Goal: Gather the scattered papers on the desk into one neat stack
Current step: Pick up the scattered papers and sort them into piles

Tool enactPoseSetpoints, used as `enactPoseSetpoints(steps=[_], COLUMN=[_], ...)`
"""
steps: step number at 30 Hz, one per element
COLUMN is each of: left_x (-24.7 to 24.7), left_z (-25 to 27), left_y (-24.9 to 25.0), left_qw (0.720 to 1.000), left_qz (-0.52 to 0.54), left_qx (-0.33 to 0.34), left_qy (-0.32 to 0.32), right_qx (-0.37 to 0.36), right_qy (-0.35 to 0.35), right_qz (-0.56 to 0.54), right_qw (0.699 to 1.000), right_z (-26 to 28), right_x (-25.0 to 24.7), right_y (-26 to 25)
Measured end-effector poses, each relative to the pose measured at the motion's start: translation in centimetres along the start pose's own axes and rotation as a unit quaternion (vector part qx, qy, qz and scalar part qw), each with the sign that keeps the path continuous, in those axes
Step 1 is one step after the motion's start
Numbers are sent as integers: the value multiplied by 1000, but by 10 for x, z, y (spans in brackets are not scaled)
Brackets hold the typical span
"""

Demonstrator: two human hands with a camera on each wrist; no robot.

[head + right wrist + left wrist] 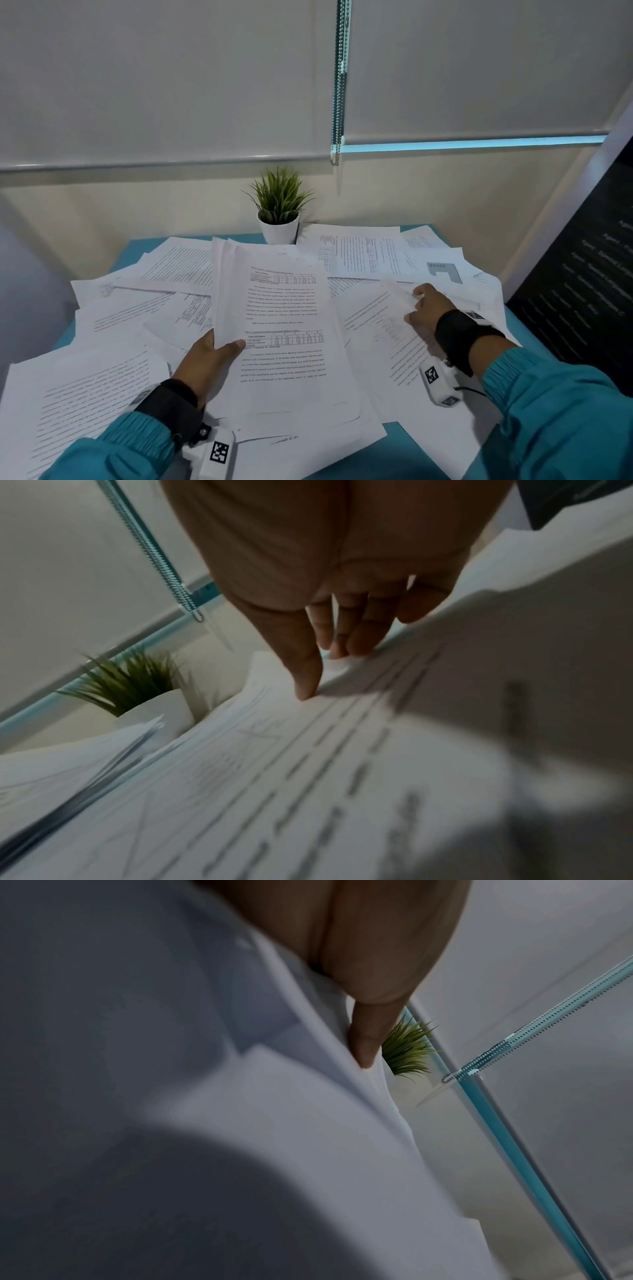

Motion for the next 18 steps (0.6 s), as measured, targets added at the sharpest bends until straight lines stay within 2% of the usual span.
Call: enactPoseSetpoints(steps=[4,6,8,10,12,14,16,18], left_x=[3,5,5,3,3,2,1,2], left_z=[1,2,2,-1,-2,-3,-3,-2], left_y=[3,6,6,3,1,1,-1,0], left_qw=[1000,1000,1000,999,999,999,999,999], left_qz=[10,11,16,27,33,24,17,3], left_qx=[9,14,11,7,5,4,5,5], left_qy=[-11,-19,-22,-19,-23,-24,-27,-32], right_qx=[-36,-62,-79,-68,-18,9,-1,-12], right_qy=[15,47,117,202,283,326,318,256], right_qz=[5,-3,-21,-88,-175,-239,-282,-293], right_qw=[999,997,990,973,943,914,905,921], right_z=[1,-1,0,1,6,7,7,6], right_x=[-6,-23,-59,-103,-144,-171,-179,-166], right_y=[-6,-12,-19,-13,8,26,33,30])
Point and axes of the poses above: each hand's wrist, its own z-axis away from the middle knuckle, its own x-axis out of the palm, y = z × x, the point moved 9 cm from there along -z, towards the middle knuckle, and after that the axes turned 2 degrees about x, right-handed, at the moved point
